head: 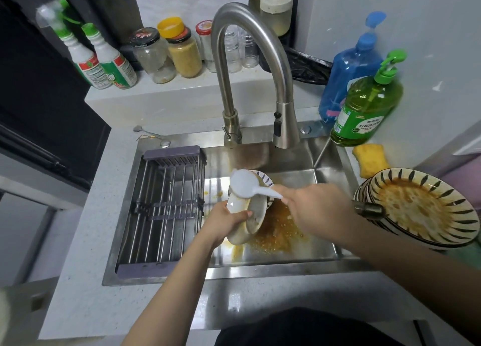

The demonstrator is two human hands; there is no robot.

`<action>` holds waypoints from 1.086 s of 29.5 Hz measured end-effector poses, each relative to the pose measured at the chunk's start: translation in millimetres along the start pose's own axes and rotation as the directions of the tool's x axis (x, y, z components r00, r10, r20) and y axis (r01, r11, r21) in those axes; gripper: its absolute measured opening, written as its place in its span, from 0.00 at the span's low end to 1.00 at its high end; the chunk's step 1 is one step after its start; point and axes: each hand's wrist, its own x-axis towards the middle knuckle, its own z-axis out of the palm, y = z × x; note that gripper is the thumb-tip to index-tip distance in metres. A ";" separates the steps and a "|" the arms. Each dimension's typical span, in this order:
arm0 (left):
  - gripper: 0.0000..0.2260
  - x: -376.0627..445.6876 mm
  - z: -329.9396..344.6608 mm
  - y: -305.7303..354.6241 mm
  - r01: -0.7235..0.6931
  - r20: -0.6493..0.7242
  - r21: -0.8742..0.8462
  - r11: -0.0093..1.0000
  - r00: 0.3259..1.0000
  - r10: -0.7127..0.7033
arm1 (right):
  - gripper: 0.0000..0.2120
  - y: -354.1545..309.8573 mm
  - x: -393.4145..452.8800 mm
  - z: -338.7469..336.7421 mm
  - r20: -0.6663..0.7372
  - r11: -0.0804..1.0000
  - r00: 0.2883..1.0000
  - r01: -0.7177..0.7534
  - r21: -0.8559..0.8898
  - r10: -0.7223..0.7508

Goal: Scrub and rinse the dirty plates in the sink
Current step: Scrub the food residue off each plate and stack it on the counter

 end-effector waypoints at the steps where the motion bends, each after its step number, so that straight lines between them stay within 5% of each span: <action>1: 0.09 -0.7 -0.6 0.0 0.001 0.007 0.005 1.000 1.000 -0.001 | 0.20 8.5 7.2 1.7 0.023 0.999 0.998 -0.052 -0.011 0.052; 4: 0.13 -3.0 -0.9 1.6 0.006 0.035 -0.021 1.000 0.999 -0.005 | 0.21 16.3 11.5 1.8 0.046 0.990 0.989 -0.139 0.027 0.137; 8: 0.08 -3.8 -3.9 4.4 -0.001 0.013 -0.096 0.995 1.000 0.003 | 0.20 -5.0 -4.4 -0.3 0.021 0.999 1.000 0.002 0.038 -0.003; 12: 0.13 -11.2 -1.0 7.0 0.035 0.039 -0.273 0.961 0.999 -0.025 | 0.20 19.2 7.9 15.3 0.078 0.973 0.977 -0.205 0.102 0.198; 17: 0.21 -14.3 2.0 9.0 0.064 0.064 -0.489 0.870 0.997 -0.037 | 0.19 15.5 4.1 32.9 0.006 0.922 0.978 -0.201 0.332 0.211; 20: 0.24 -14.2 6.3 4.1 0.075 0.040 -0.609 0.790 0.997 -0.064 | 0.18 23.7 11.0 51.5 0.124 0.676 0.931 -0.338 0.655 0.344; 23: 0.26 -14.6 9.3 1.1 0.098 0.041 -0.708 0.700 0.994 -0.098 | 0.19 14.6 7.8 59.5 0.170 0.389 0.910 -0.323 0.863 0.379; 27: 0.23 -25.1 17.3 -5.2 0.169 0.145 -0.787 0.593 0.985 -0.088 | 0.27 0.3 9.3 62.9 0.278 0.199 0.929 -0.329 0.923 0.246; 32: 0.18 -31.1 8.7 -5.8 0.250 0.223 -0.717 0.651 0.967 -0.125 | 0.34 5.0 19.6 67.7 0.334 0.144 0.924 -0.362 0.921 0.188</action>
